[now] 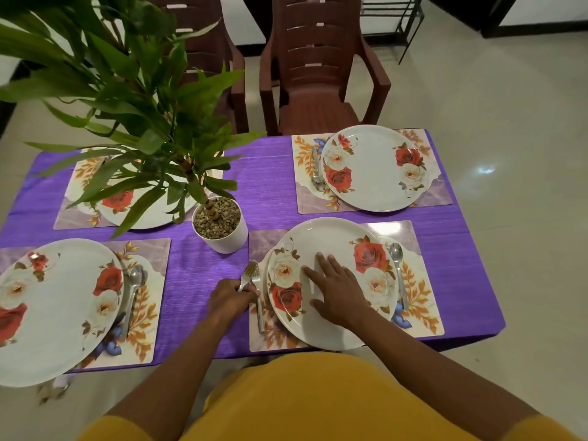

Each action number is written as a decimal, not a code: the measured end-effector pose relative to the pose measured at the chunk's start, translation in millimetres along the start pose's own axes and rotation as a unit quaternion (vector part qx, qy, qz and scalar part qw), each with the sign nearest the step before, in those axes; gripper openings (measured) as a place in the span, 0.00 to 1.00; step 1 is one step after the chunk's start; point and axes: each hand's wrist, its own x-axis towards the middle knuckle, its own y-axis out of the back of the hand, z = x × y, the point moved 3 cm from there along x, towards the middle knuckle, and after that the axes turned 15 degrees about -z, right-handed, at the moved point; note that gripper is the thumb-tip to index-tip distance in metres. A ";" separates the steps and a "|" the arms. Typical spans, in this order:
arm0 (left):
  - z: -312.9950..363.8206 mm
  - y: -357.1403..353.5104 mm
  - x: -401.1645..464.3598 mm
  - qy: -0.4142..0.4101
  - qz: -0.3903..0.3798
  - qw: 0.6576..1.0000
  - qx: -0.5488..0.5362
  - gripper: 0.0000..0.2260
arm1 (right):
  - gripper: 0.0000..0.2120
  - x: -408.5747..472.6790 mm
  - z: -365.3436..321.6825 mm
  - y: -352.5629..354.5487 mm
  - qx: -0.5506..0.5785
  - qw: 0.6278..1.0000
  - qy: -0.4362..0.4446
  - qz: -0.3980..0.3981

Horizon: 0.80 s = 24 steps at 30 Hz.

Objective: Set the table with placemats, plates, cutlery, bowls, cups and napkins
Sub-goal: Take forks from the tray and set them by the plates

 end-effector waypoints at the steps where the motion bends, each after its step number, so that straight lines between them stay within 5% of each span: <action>1: 0.7 -0.4 -0.8 -0.001 0.001 1.000 -0.001 0.04 | 0.37 -0.5 0.2 -0.5 0.000 1.000 0.001 0.000; 24: 4.4 -6.0 -13.8 -0.057 0.048 0.997 0.033 0.06 | 0.37 -3.0 0.2 0.3 0.006 1.000 0.004 -0.001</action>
